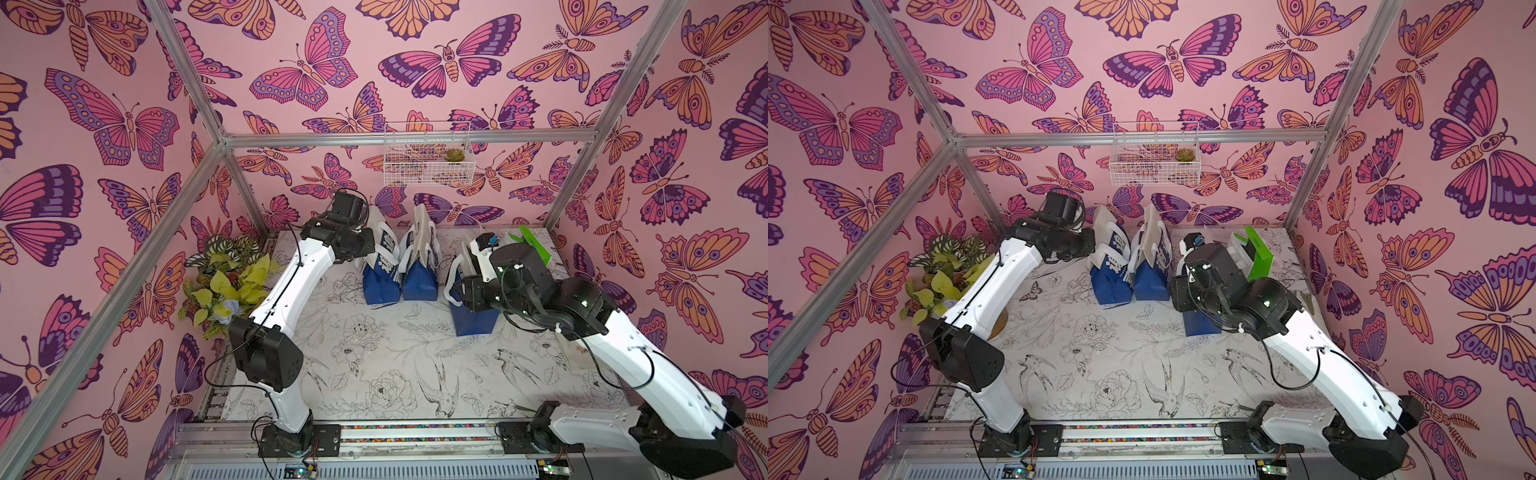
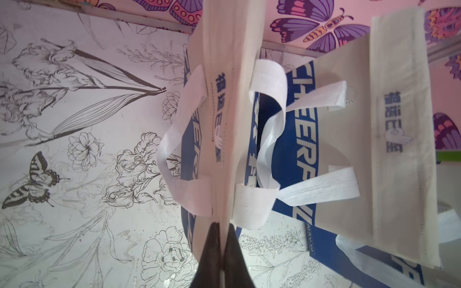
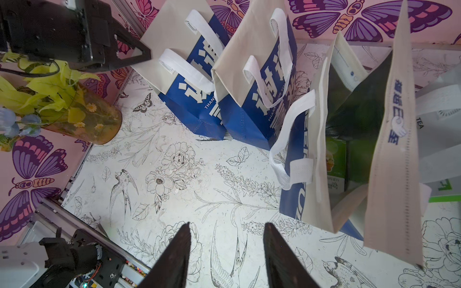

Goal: Open the takeout bag
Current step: Move the takeout bag to the center of the board.

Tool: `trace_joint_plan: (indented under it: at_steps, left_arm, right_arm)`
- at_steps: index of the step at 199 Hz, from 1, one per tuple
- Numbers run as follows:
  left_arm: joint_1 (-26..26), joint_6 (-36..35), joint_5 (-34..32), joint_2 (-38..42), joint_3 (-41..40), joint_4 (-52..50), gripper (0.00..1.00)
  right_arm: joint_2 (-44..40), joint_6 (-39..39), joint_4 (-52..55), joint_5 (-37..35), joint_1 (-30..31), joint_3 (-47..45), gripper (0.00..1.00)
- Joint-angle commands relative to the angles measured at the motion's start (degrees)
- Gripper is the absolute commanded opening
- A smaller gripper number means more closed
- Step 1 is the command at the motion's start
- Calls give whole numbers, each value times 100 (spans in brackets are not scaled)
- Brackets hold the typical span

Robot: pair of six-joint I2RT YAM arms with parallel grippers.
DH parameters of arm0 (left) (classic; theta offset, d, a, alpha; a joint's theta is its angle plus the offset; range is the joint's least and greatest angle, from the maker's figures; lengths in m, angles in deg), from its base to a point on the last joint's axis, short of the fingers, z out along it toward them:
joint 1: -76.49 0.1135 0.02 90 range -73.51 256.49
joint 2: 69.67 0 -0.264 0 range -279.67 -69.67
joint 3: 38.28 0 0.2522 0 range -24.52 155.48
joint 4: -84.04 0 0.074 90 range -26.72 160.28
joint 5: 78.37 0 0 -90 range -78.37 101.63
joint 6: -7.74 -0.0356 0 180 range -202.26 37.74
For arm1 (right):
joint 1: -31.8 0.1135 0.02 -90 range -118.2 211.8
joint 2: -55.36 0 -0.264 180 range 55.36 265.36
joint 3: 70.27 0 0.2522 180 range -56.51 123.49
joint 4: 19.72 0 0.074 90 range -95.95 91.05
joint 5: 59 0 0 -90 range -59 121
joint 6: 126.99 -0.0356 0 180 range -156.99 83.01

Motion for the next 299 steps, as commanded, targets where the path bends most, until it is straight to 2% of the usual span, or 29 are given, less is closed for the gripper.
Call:
trace_joint_plan:
  at_steps: [1, 45, 129, 147, 152, 170, 184, 209, 230, 267, 287, 299]
  left_arm:
    - [28, -20, -570, 228, -12, -244, 0]
    - [-16, 166, -1091, 701, -383, -261, 0]
    - [-108, -177, -1954, 760, -440, -228, 0]
    - [-113, -186, -1917, 761, -510, -194, 0]
    - [-113, -188, -1879, 756, -517, -192, 7]
    - [-113, -192, -1764, 829, -549, -187, 43]
    - [-145, -270, -1841, 954, -565, -205, 54]
    - [-183, -264, -2060, 1253, -522, -415, 59]
    - [-207, -92, -1717, 1671, -600, -540, 59]
    - [-853, -1, -1404, 2153, -690, -805, 57]
    - [-1156, 237, -966, 2304, -878, -789, 54]
    - [-1236, 429, -552, 2299, -999, -754, 52]
  right_arm:
    - [161, -117, -70, -160, 32, 154, 49]
    - [865, -19, 141, -128, -54, 790, 50]
    - [2540, 287, -105, 129, -410, 2045, 69]
    - [2862, 274, -96, 229, -550, 2331, 73]
    - [2940, 276, -104, 245, -588, 2405, 75]
    - [3218, 330, -156, 355, -711, 2617, 76]
    - [3442, 340, -149, 426, -790, 2758, 75]
    - [3753, 333, -251, 506, -910, 2896, 69]
    - [3990, 346, -221, 525, -963, 3078, 57]
    - [4019, 428, -107, 415, -970, 3124, 24]
    - [3808, 481, -147, 467, -951, 2897, 10]
    - [3634, 539, -162, 561, -918, 2726, 5]
